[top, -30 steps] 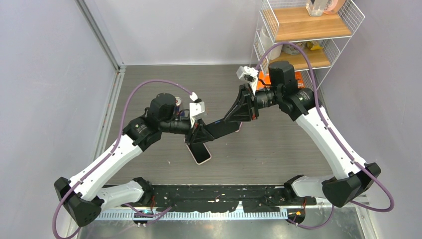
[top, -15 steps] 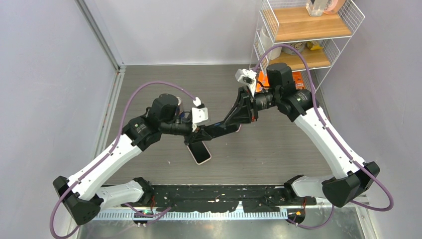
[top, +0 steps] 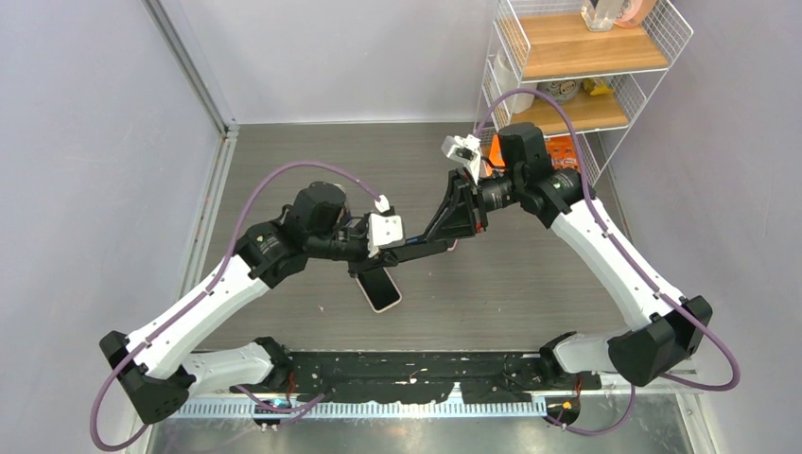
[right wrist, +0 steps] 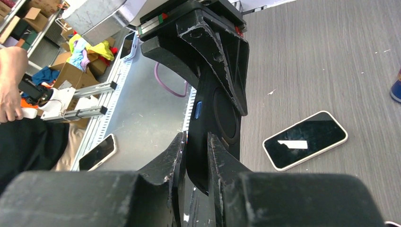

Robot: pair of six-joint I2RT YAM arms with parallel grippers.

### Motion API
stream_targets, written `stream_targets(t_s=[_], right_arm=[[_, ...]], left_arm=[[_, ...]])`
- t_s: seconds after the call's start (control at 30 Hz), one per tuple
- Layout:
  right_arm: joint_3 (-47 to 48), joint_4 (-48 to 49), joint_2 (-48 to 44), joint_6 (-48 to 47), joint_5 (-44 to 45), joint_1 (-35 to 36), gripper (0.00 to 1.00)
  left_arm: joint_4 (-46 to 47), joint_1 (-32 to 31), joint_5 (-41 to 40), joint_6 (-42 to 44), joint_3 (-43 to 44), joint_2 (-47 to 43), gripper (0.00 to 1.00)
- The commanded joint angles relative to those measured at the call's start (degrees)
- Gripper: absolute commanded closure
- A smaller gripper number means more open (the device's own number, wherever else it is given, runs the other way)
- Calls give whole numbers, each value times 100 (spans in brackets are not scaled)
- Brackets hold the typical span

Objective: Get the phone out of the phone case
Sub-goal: Remove the phone case from the phone.

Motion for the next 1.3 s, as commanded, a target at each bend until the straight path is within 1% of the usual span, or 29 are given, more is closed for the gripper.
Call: stream_targets(t_s=[0.0, 0.5, 1.1, 1.27], right_arm=[[-36, 224, 170, 371, -155, -2, 95], [-77, 223, 510, 408, -150, -44, 94], [-113, 216, 745, 458, -37, -122, 95], [-36, 212, 808, 575, 149, -180, 95]], left_arm=[[127, -334, 242, 900, 350, -3, 100], [-125, -545, -9, 1217, 470, 8, 100], [-249, -564, -174, 1503, 381, -143, 100], [-283, -564, -190, 1589, 295, -183, 100]])
